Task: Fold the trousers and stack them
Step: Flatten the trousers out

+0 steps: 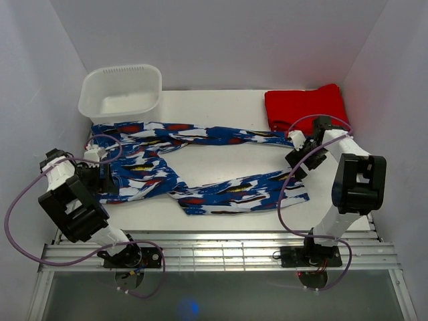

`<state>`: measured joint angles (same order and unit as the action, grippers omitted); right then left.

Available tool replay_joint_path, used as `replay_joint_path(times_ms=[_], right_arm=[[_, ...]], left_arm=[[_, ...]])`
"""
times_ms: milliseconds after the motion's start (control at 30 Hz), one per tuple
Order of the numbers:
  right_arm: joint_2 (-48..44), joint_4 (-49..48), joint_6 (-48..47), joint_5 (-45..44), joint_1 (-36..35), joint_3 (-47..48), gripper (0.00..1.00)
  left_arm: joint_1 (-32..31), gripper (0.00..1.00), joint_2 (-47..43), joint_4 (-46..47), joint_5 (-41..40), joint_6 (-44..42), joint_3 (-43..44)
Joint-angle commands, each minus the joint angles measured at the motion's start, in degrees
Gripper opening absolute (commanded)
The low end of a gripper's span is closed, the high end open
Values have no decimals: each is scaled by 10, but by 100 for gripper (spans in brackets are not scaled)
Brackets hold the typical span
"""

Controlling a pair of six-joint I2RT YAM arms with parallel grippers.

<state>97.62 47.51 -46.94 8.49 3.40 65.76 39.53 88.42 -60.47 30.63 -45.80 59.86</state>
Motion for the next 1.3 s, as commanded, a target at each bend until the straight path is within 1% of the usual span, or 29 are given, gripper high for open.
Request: replay_joint_path(times_ms=[0, 100, 200, 233, 267, 300, 367, 400, 433, 467, 533, 567, 600, 633, 667, 733, 767, 833, 900, 933, 1000, 1033, 1067, 1100, 1133, 1167, 1200, 1233, 1267], right_arm=[[27, -19, 24, 46, -1, 66, 92], [47, -27, -16, 43, -16, 65, 91], [49, -51, -59, 15, -52, 23, 90], [42, -75, -69, 7, -61, 7, 90], [39, -87, -88, -7, -80, -28, 91], [35, -99, -97, -14, -89, -43, 92], [30, -127, -118, -39, -113, -78, 99], [29, -133, -126, -45, -118, -85, 99], [29, -138, -130, -50, -122, -90, 93], [29, -145, -134, -58, -125, -94, 78], [30, -141, -147, -61, -126, -89, 55], [27, -129, -148, -65, -125, -85, 26], [22, -122, -153, -66, -125, -77, 10], [4, -116, -163, -67, -121, -72, 8], [-9, -107, -170, -66, -118, -64, 8], [-55, -107, -199, -66, -107, -51, 8], [-72, -108, -214, -59, -89, -43, 8], [-119, -117, -255, -25, -48, -13, 8], [-153, -150, -282, 0, -16, 0, 8], [-189, -161, -296, 28, 10, 0, 8], [-227, -179, -338, 66, 36, -11, 8], [-267, -187, -358, 82, 55, -22, 8], [-289, -189, -383, 100, 63, -60, 8], [-310, -189, -444, 106, 69, -86, 8], [-354, -194, -480, 108, 85, -117, 15], [-377, -200, -516, 110, 95, -185, 26], [-419, -203, -594, 113, 110, -220, 38], [-438, -213, -632, 127, 153, -253, 58], [-453, -215, -670, 136, 179, -305, 73]], left_arm=[[8, 79, 5, 8, -7, 17, 30], [9, 79, 18, 29, -25, 44, 26], [9, 79, 42, 54, -46, 84, 24], [9, 79, 51, 63, -51, 91, 24], [9, 78, 67, 68, -53, 105, 25], [9, 78, 74, 74, -59, 110, 24], [9, 78, 90, 86, -65, 120, 24], [9, 78, 97, 90, -68, 121, 22], [9, 77, 104, 95, -76, 123, 19], [9, 75, 111, 99, -80, 125, 17], [9, 72, 125, 114, -93, 128, 5], [9, 66, 129, 119, -97, 128, 2], [9, 62, 141, 125, -103, 129, -1], [9, 56, 147, 127, -110, 130, -2], [9, 42, 152, 129, -115, 130, -1], [9, 28, 173, 135, -125, 132, 5], [10, 14, 182, 137, -140, 134, 18], [13, 0, 210, 139, -152, 142, 39], [20, 0, 228, 134, -162, 148, 77], [22, 0, 242, 130, -163, 151, 90], [25, 0, 255, 122, -163, 153, 122], [25, 0, 258, 121, -165, 154, 130], [26, 0, 264, 120, -167, 157, 137], [26, 0, 267, 117, -170, 157, 151], [26, 0, 270, 115, -172, 157, 157], [26, 0, 271, 113, -172, 157, 163], [27, 0, 272, 112, -175, 156, 173], [28, 0, 271, 112, -178, 156, 177], [29, 0, 269, 112, -180, 154, 183]])
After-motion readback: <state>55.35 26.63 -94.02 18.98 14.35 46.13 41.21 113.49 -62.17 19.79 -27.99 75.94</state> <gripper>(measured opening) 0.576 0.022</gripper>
